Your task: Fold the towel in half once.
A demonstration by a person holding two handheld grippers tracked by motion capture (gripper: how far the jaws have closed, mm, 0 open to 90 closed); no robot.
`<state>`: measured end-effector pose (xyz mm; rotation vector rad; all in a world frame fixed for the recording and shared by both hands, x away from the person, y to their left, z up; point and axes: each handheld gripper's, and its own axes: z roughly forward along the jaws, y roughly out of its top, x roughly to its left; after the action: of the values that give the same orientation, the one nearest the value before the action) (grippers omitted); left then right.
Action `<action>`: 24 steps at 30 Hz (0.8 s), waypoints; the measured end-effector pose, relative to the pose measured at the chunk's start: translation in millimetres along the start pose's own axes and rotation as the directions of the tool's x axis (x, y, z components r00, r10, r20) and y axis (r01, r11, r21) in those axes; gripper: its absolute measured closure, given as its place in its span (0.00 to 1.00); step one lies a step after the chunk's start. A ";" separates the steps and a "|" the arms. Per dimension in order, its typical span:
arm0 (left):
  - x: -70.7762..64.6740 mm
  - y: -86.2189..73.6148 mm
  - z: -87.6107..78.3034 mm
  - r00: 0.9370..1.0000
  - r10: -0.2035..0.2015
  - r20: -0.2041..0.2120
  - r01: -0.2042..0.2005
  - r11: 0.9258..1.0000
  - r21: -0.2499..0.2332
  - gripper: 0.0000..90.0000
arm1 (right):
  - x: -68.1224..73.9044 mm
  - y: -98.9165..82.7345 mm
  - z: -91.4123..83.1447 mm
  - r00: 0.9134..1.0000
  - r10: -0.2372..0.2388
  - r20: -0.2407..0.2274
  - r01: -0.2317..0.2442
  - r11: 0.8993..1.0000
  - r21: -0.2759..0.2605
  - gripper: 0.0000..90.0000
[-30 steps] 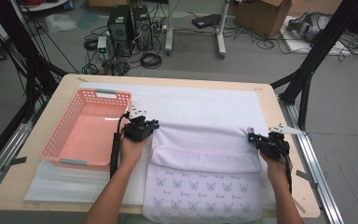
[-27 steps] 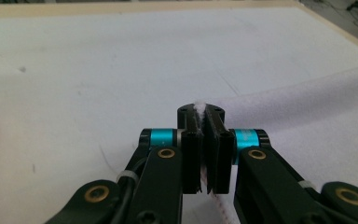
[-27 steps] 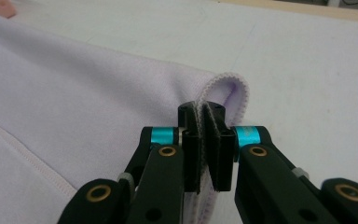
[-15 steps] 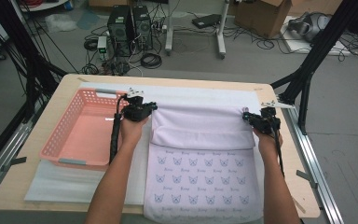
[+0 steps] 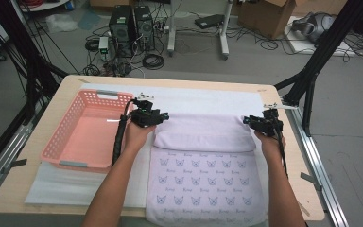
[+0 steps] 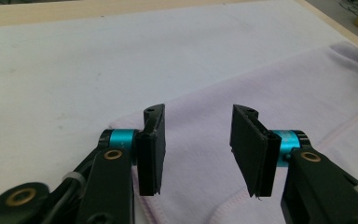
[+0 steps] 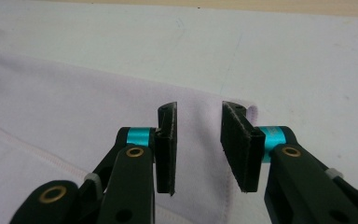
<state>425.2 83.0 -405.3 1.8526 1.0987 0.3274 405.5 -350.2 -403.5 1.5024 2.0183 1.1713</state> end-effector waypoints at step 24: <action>-30.9 -49.9 -6.3 0.997 0.066 -0.038 -0.060 0.985 0.161 0.94 | 3.2 -44.8 -9.8 0.994 -0.071 -0.078 0.082 0.986 0.146 0.95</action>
<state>376.4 70.6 -436.1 2.0340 1.1253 0.3251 370.2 -355.2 -432.3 1.4549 2.2357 1.0796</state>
